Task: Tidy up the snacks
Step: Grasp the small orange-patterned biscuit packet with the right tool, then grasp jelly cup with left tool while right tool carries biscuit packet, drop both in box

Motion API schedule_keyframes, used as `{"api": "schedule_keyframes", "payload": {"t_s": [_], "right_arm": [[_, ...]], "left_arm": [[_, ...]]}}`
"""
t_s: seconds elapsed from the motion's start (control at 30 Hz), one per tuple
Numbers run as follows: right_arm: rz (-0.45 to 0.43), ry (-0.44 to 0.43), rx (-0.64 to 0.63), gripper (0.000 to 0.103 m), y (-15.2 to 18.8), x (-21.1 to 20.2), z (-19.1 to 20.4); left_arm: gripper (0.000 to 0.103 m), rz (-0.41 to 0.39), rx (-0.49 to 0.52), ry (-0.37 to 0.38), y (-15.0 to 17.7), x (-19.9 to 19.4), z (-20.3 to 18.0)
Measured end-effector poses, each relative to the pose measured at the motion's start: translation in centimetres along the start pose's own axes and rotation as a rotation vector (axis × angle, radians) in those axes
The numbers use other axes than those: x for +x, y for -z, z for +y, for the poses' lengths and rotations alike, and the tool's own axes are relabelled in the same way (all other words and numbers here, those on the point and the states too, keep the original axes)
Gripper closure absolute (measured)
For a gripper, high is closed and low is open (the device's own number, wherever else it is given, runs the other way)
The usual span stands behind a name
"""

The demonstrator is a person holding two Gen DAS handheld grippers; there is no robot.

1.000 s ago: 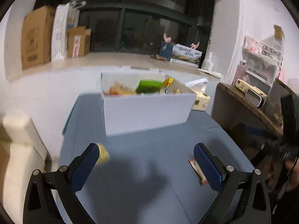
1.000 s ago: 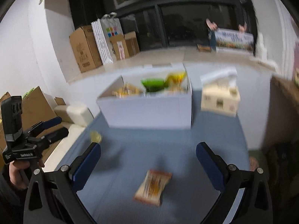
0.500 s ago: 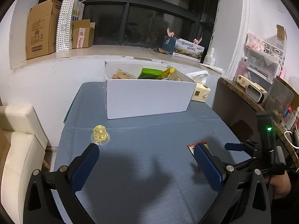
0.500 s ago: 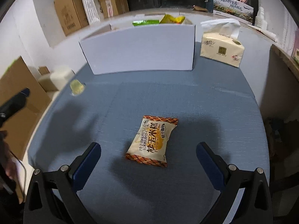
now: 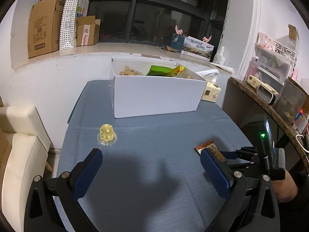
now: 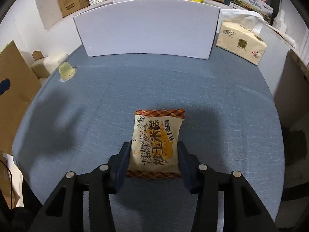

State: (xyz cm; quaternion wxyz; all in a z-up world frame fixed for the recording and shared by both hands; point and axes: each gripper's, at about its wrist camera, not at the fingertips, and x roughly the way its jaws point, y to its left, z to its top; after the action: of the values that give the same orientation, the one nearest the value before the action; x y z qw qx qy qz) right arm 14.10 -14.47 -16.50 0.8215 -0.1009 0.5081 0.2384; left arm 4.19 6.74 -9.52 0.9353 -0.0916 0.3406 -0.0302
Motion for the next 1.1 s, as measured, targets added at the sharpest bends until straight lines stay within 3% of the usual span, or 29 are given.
{"api": "schedule_keyframes", "payload": {"t_s": [0.33, 0.47, 0.6, 0.83, 0.87, 0.9, 0.93, 0.97, 1.1], "right_arm": [[-0.074, -0.017, -0.014, 0.053, 0.2, -2.4, -0.1], [-0.127, -0.025, -0.007, 0.053, 0.2, -4.3, -0.2], [-0.183, -0.028, -0.008, 0.053, 0.3, -6.3, 0.0], [-0.224, -0.026, -0.006, 0.053, 0.4, -7.9, -0.1], [-0.224, -0.029, -0.001, 0.053, 0.4, -8.0, -0.1], [-0.223, -0.03, 0.002, 0.053, 0.5, -7.9, -0.2], [-0.221, -0.03, 0.005, 0.053, 0.5, -7.8, -0.2], [-0.221, -0.031, 0.006, 0.053, 0.5, -7.7, -0.2], [-0.221, -0.034, 0.011, 0.053, 0.6, -7.7, -0.3]], "left_arm": [[0.0, 0.026, 0.014, -0.024, -0.5, 1.6, 1.7], [0.0, 0.065, 0.018, -0.001, -1.6, 4.2, 3.6], [0.0, 0.119, 0.044, -0.057, -2.8, 7.6, 5.4], [0.001, 0.206, 0.019, -0.064, -3.3, 12.6, 7.5], [0.012, 0.223, 0.01, -0.067, -3.3, 13.3, 7.8], [0.04, 0.241, 0.005, -0.068, -3.1, 13.8, 8.0], [0.056, 0.256, 0.002, -0.078, -3.0, 14.3, 8.2], [0.065, 0.251, 0.011, -0.096, -2.9, 14.4, 8.2], [0.065, 0.189, 0.023, -0.078, -3.1, 12.9, 7.7]]}}
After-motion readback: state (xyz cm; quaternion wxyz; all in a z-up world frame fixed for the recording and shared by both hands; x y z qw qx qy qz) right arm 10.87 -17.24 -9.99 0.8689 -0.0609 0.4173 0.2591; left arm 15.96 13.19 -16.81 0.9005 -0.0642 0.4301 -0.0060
